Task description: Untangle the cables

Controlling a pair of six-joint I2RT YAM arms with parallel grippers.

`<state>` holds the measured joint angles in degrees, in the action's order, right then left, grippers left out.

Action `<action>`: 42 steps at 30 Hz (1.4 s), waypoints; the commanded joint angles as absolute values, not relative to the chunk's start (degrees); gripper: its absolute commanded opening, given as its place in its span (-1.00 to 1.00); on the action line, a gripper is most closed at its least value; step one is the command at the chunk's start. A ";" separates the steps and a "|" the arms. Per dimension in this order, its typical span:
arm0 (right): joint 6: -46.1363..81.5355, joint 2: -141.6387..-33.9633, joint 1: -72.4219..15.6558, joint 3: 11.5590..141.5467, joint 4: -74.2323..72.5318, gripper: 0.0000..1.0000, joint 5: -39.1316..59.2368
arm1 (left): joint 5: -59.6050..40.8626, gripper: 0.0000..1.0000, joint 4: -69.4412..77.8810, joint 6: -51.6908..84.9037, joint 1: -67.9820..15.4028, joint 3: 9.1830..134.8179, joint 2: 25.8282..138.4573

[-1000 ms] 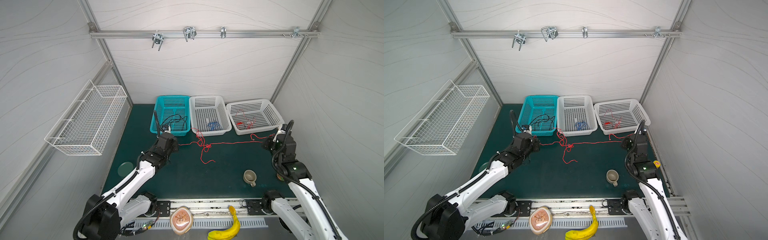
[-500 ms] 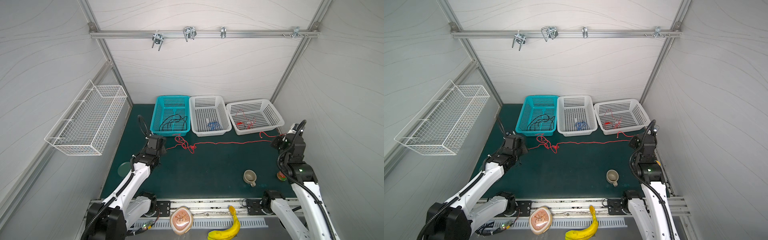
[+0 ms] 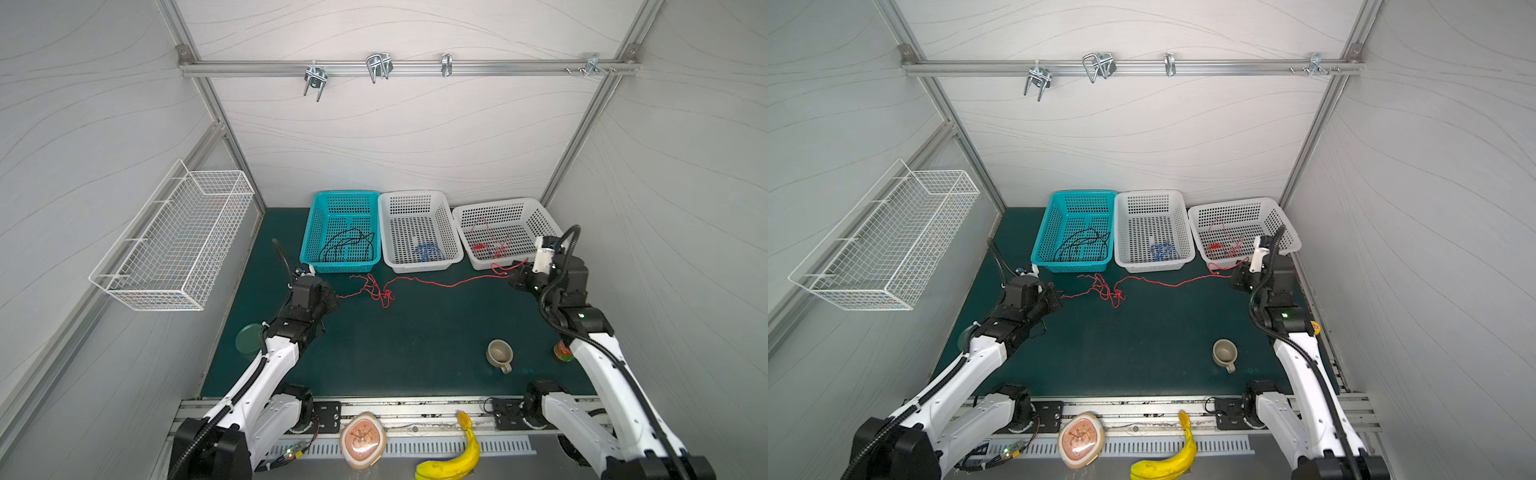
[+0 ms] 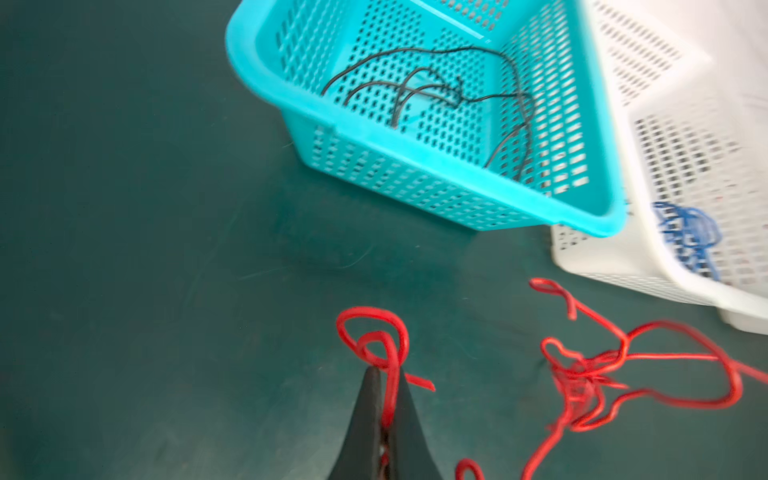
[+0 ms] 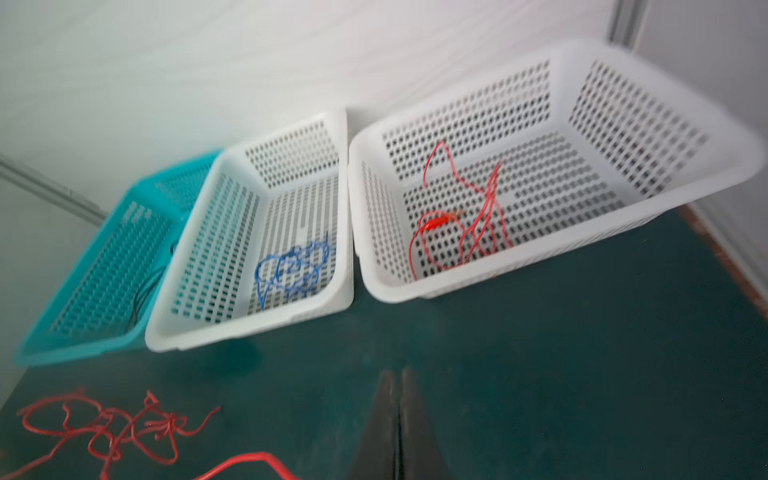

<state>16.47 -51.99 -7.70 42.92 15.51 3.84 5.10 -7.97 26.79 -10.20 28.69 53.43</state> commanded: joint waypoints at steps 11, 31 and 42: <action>14.15 -68.19 -15.92 49.21 23.80 -0.16 7.28 | -4.04 -1.00 1.14 24.26 -9.93 29.77 51.68; 11.49 -84.48 -39.83 53.35 5.31 0.35 24.96 | -0.70 -1.00 1.80 28.00 -10.85 30.42 55.82; 17.64 -97.29 -50.96 58.64 -2.33 0.30 15.64 | 2.30 -1.00 0.03 28.39 -11.43 30.14 56.07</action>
<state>16.14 -94.98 -48.97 55.83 0.62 19.25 0.82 -0.62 27.27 -11.03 28.69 56.05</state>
